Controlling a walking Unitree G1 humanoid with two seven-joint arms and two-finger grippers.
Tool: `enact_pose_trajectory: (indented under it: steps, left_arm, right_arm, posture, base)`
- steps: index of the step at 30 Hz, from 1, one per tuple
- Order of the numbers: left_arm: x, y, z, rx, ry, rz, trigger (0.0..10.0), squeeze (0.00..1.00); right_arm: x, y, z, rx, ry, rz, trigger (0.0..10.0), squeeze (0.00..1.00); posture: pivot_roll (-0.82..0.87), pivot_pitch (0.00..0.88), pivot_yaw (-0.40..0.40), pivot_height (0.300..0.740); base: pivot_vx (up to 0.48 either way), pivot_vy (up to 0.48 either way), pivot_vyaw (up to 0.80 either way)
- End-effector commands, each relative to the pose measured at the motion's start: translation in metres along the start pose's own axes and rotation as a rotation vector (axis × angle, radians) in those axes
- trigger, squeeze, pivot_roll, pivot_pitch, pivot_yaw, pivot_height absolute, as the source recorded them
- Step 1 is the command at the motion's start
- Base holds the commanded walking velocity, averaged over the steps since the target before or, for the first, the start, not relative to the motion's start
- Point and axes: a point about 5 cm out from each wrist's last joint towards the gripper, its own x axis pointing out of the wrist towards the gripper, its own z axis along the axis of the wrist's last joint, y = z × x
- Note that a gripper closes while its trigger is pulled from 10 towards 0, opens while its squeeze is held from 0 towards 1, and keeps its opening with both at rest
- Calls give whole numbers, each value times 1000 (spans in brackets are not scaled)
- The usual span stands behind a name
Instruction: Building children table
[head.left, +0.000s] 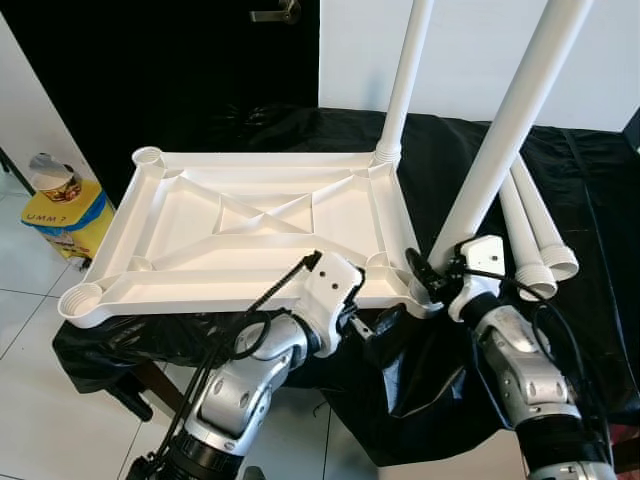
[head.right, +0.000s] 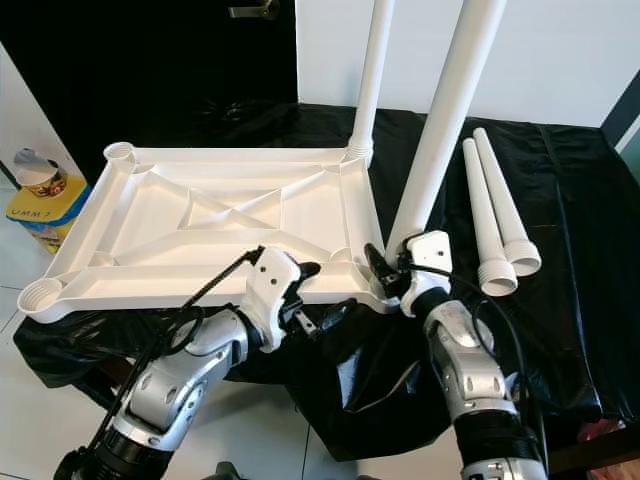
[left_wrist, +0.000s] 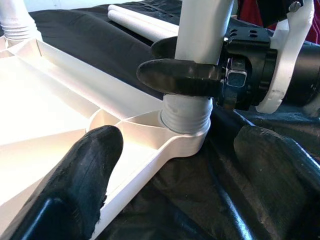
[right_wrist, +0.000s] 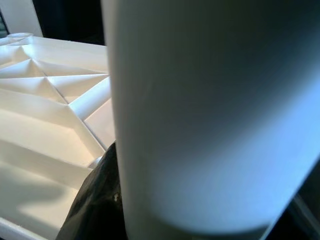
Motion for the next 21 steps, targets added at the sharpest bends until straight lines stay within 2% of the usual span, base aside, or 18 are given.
enact_pose_trajectory:
  steps: [1,2,6,8,10,11,12,18,19,21]
  left_arm:
    - [-3,1,0,5,6,5,10000,0]
    - [-3,1,0,5,6,5,10000,0]
    - [-6,4,-1,4,14,13,10000,0]
    - [-6,4,-1,4,14,13,10000,0]
    - [-8,7,-1,8,22,23,10000,0]
    - [-8,7,-1,8,22,23,10000,0]
    - [-8,8,0,8,21,29,10000,0]
    - [-10,9,2,9,16,39,10000,0]
    - [-10,10,2,10,15,41,10000,0]
    - [-11,11,3,12,13,46,10000,0]
  right_arm:
    - [-6,6,-17,40,74,-46,10000,0]
    - [-6,6,-17,40,74,-46,10000,0]
    - [-7,12,-18,76,78,-199,10000,0]
    - [-7,12,-18,76,78,-199,10000,0]
    - [-7,21,-20,87,91,-325,10000,0]
    - [-7,21,-20,87,91,-325,10000,0]
    - [-7,28,-19,99,84,-373,10000,0]
    - [-7,41,-15,118,62,-413,10000,0]
    - [-7,41,-13,125,49,-400,10000,1000]
    - [-8,40,-11,118,29,-394,10000,1000]
  posture:
    - [19,68,-20,740]
    - [19,68,-20,740]
    - [18,73,-17,740]
    - [18,73,-17,740]
    - [20,84,-17,740]
    - [20,84,-17,740]
    - [25,85,-16,740]
    - [26,89,-11,740]
    - [27,95,-11,740]
    - [28,97,-11,740]
  base:
    - [0,0,0]
    - [0,0,0]
    - [0,0,0]
    - [0,0,0]
    - [0,0,0]
    - [0,0,0]
    - [0,0,0]
    - [0,0,0]
    - [0,0,0]
    - [0,0,0]
